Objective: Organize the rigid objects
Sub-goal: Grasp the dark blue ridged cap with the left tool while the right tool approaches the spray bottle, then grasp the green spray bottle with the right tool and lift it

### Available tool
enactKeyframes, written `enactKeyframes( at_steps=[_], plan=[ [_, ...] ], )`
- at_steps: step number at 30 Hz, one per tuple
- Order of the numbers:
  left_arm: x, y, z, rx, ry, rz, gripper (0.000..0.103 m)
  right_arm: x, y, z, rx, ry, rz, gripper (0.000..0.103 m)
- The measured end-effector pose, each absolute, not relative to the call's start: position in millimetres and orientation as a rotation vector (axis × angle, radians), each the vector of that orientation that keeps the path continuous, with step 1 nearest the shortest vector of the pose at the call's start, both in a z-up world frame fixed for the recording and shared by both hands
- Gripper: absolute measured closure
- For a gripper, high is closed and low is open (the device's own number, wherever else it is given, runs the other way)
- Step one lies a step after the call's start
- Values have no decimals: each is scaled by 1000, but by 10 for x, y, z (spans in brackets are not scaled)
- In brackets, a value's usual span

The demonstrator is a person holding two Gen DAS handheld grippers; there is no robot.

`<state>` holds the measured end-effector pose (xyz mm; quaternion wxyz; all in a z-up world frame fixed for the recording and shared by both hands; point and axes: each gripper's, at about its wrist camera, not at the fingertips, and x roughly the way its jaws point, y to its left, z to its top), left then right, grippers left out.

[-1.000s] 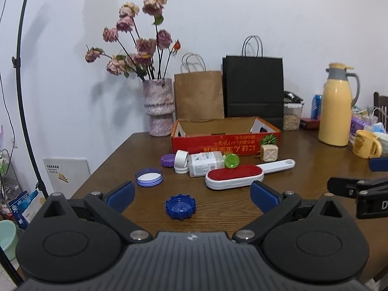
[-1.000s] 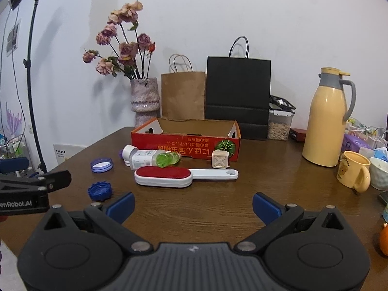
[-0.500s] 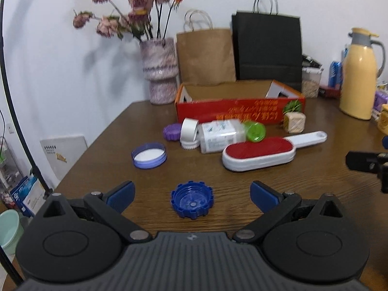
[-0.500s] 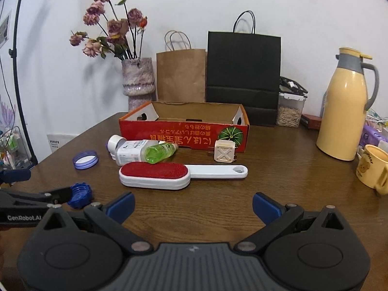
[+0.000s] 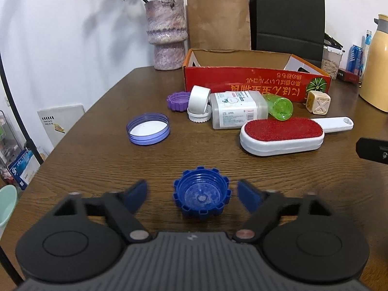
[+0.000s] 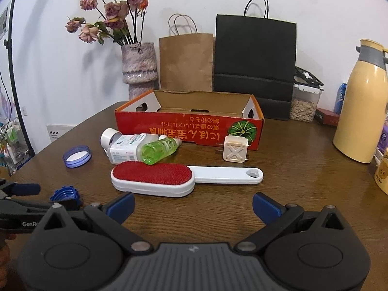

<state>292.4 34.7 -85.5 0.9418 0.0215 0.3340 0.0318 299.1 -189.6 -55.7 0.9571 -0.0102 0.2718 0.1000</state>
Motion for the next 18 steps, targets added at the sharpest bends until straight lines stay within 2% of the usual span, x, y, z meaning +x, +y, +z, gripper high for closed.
enactKeyframes(
  at_steps=[1,8,18],
  plan=[
    [2948,344,-865,39,693,53,50,3010,-1893,-564,-21,555,205,0],
    [2963,272,-813,58,679,40,49,3118,-1929,-568,-13,568,230,0],
    [3052,274,-441,74,596,60,49,3336,-1883,-437,-16,559,247,0]
  ],
)
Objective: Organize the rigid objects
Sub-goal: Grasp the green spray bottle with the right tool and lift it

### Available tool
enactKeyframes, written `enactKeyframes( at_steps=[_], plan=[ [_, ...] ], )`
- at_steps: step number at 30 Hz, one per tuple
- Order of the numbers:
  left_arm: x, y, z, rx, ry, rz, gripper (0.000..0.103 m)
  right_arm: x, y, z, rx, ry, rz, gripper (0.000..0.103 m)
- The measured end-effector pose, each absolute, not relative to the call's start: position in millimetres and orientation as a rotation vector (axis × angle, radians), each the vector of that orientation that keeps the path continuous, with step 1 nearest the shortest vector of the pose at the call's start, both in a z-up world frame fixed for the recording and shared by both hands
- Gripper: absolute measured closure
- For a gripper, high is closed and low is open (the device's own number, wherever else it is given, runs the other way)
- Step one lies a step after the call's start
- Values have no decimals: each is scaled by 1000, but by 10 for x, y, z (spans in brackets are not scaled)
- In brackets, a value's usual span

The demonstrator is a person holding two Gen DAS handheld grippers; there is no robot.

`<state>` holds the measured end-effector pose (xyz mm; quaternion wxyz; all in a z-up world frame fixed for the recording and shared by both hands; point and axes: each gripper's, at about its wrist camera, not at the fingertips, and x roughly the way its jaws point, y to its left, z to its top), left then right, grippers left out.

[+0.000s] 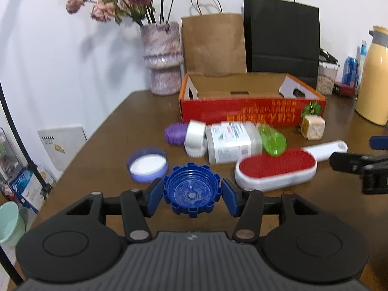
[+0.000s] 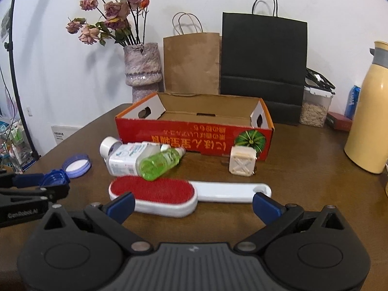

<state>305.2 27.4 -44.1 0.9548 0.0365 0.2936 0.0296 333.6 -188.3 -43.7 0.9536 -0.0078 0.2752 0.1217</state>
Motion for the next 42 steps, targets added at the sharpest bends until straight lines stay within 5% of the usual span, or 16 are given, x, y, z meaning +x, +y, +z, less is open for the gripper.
enactKeyframes(
  at_steps=[11,22,26,35,42],
  plan=[
    [3422,375,-286,85,558,59,49,4133,-1561,-427,24,618,234,2],
    [3740,532,-286,72,554,65,49,4838,-1496,-686,210,775,273,28],
    [3821,538,-292,67,550,63,49,4887,-1553,-707,288,805,314,48],
    [3910,506,-288,63,537,57,49,4917,-1581,-787,373,860,378,71],
    [4013,423,-256,57,526,51,49,4840,-1754,-764,410,807,367,73]
  ],
)
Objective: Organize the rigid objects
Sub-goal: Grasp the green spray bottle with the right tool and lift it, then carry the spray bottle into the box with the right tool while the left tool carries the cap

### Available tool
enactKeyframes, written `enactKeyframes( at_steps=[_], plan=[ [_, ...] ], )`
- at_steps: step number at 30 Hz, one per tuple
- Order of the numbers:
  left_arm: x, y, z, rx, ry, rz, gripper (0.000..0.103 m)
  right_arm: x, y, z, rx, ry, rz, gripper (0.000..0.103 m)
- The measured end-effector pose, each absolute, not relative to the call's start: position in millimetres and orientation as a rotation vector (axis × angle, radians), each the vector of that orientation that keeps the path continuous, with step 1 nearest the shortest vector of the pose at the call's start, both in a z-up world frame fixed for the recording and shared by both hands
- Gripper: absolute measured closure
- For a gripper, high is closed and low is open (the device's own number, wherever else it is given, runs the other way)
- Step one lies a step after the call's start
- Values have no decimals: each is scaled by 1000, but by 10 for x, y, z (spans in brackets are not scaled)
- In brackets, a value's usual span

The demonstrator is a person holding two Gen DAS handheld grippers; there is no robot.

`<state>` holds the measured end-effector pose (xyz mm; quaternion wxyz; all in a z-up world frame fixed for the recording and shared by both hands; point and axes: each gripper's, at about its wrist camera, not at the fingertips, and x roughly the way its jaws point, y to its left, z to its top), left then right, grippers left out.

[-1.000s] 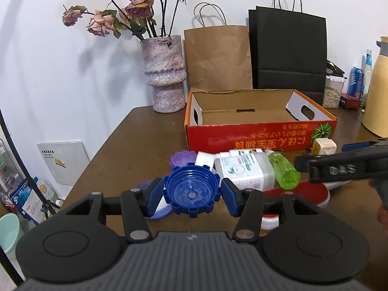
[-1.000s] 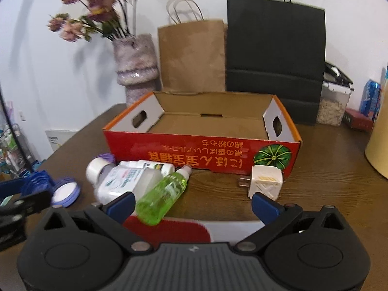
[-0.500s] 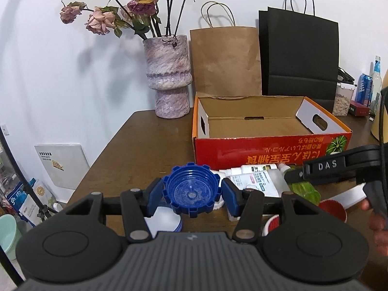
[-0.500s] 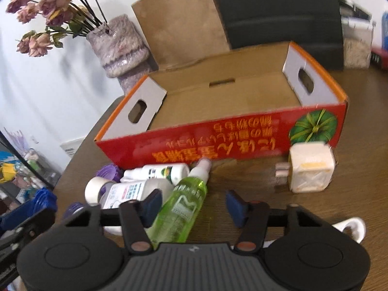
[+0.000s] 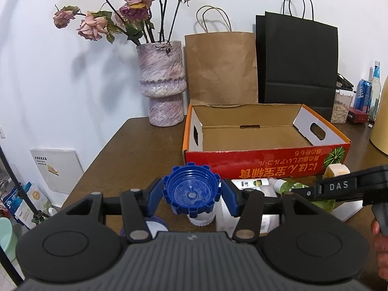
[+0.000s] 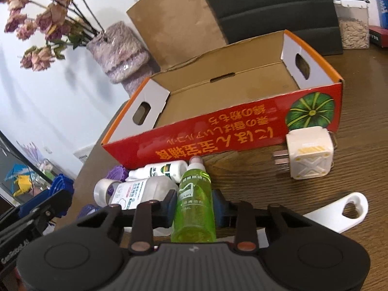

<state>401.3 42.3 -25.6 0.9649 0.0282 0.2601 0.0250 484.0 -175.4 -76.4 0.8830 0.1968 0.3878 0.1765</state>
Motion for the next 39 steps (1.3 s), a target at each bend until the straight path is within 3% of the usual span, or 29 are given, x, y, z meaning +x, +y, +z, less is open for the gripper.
enactKeyframes(
  at_steps=[20,21,22,27,29,31,32,33,39],
  plan=[
    [4532,198,-38,-6,452,63,49,4841,-2194,-331,490,568,388,75],
    [4553,197,-32,-8,450,65,49,4855,-2208,-313,495,563,391,97],
    [4578,196,-28,-11,448,68,49,4874,-2236,-291,509,549,404,103],
    [4639,194,-86,-2,467,69,49,4935,-2263,-230,479,543,406,102],
    [4637,188,-138,9,487,61,49,4938,-2222,-269,423,591,414,92],
    [4614,183,-181,23,500,49,49,4901,-2159,-341,322,638,404,62],
    [4599,181,-201,33,504,46,49,4868,-2142,-381,281,649,398,34],
    [4583,178,-217,40,507,45,49,4812,-2138,-420,247,650,396,24],
    [4445,197,-265,55,516,25,49,4431,-2252,-530,97,653,352,27]
  ],
)
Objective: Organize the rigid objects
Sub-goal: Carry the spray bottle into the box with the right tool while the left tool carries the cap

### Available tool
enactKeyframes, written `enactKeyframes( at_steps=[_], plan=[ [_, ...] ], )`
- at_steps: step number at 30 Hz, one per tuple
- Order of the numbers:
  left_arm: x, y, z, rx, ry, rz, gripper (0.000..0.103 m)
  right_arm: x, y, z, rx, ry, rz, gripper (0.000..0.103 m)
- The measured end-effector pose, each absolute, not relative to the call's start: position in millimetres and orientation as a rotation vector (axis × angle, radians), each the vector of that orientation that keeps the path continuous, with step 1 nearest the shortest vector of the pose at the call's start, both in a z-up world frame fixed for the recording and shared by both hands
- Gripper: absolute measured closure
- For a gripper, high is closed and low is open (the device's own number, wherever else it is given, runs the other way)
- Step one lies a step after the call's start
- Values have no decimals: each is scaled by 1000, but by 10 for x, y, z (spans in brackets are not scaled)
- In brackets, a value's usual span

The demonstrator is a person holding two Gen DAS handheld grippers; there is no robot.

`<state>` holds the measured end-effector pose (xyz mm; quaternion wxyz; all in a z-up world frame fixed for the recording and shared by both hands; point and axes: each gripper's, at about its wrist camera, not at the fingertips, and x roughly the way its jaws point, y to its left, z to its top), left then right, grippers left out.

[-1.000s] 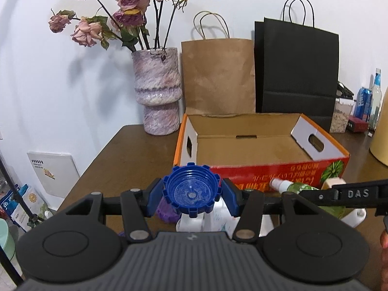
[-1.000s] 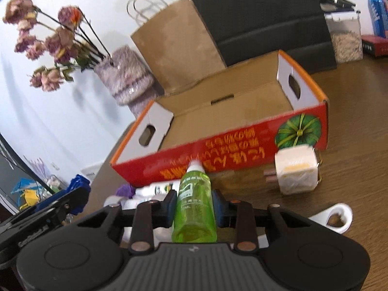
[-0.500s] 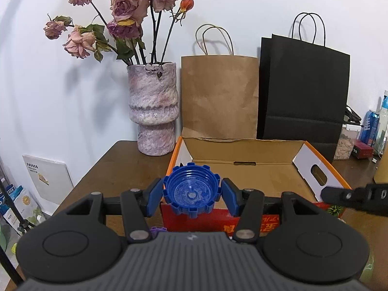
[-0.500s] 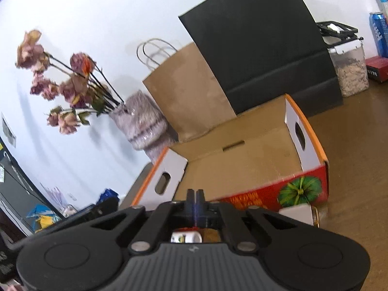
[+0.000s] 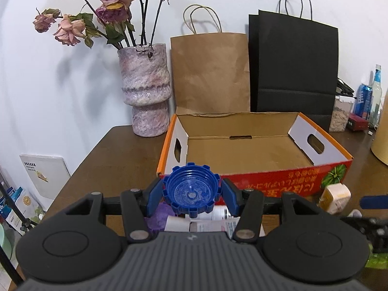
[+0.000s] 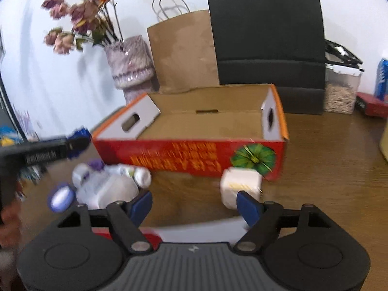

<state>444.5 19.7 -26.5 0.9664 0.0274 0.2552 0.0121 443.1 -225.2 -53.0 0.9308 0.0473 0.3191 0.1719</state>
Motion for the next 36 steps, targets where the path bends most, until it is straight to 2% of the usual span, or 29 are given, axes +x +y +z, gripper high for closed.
enactKeyframes(
  at_steps=[7,10,12,22,36],
  plan=[
    [4262,189,-288,69,524,13,49,4002,-2392,-784,-62,727,338,29],
    [4189,166,-299,69,530,13,49,3978,-2381,-908,-104,771,337,50],
    [4136,163,-299,65,533,15,49,3936,-2344,-919,-135,747,351,70],
    [4027,147,-186,42,505,23,49,3846,-2392,-608,-33,576,334,73],
    [4253,27,13,11,431,17,49,4227,-2223,-163,116,394,363,73]
  ],
)
